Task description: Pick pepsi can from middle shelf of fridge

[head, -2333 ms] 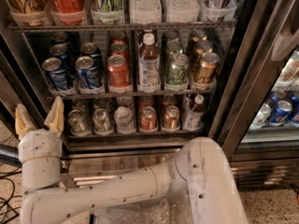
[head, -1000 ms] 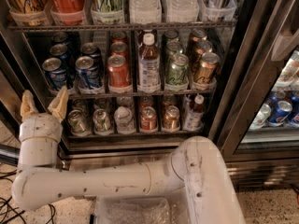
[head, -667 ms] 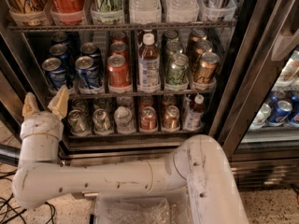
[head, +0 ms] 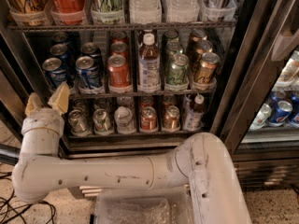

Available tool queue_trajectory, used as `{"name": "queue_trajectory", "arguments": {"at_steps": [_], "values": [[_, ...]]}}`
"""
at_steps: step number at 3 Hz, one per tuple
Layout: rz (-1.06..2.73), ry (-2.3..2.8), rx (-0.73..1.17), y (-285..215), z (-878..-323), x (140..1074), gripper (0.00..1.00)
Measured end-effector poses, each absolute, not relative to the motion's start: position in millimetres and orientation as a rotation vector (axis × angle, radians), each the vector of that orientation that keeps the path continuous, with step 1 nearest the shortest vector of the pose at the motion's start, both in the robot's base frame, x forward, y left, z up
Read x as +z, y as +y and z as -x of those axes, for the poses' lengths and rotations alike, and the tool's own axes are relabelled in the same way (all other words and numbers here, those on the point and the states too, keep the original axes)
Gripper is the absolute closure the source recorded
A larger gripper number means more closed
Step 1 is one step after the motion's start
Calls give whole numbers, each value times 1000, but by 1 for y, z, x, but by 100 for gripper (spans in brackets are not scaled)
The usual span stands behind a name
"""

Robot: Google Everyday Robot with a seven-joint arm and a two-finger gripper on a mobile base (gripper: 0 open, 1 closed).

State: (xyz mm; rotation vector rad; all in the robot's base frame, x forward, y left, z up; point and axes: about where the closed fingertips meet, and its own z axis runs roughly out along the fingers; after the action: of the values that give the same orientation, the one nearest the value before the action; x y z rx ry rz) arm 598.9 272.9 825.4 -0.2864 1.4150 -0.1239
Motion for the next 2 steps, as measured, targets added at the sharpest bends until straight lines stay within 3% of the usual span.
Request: {"name": "queue_trajectory", "arguments": {"at_steps": [2], "values": [[171, 1372, -136, 265, -614, 828, 29]]}}
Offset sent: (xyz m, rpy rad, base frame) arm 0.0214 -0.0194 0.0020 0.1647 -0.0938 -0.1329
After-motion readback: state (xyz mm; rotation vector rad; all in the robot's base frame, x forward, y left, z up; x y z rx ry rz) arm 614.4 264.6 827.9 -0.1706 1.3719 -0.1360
